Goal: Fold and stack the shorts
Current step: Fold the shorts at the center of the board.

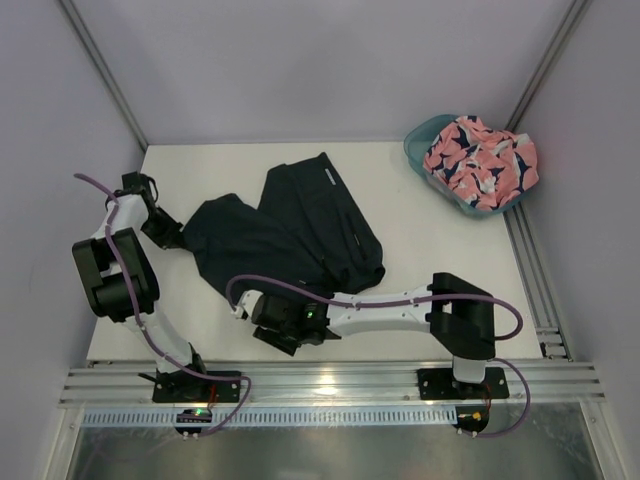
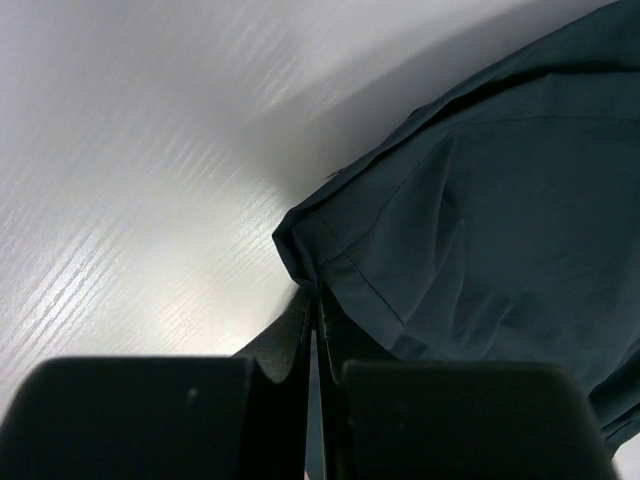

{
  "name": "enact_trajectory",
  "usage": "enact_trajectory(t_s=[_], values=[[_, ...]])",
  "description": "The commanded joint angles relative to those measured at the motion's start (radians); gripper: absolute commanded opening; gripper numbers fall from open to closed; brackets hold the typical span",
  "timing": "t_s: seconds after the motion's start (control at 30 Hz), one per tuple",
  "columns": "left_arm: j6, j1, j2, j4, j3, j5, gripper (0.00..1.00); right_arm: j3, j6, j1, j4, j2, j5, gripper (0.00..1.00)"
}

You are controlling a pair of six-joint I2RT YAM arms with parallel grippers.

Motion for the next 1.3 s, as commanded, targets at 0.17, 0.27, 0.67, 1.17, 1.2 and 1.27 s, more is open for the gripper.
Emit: enact_trajectory(t_s=[0.17,0.27,0.67,1.17,1.2,1.27], values=[[0.017,0.003,0.008,0.032,0.018,-0.005,0.00,0.054,-0.057,0.019,0.015,0.115,0.089,0.49],[0.015,0.001,0.016,0.028,0.030,-0.013,0.00,0.054,-0.056,0.021,0.009,0.145,0.104,0.48],[0.023,0.004,0.014,0.011,0.048,-0.043,0.00,0.055,0.001,0.021,0.017,0.196,0.028,0.04],[-0.055,0.026,-0.116,-0.106,0.205,-0.036,0.00,0.037,0.150,0.039,0.199,-0.149,-0.286,0.04],[-0.061,0.026,-0.124,-0.104,0.205,-0.013,0.00,0.011,0.161,0.039,0.225,-0.158,-0.266,0.04],[-0.084,0.026,-0.136,-0.077,0.192,0.072,0.00,-0.014,0.181,0.038,0.242,-0.178,-0.241,0.04]])
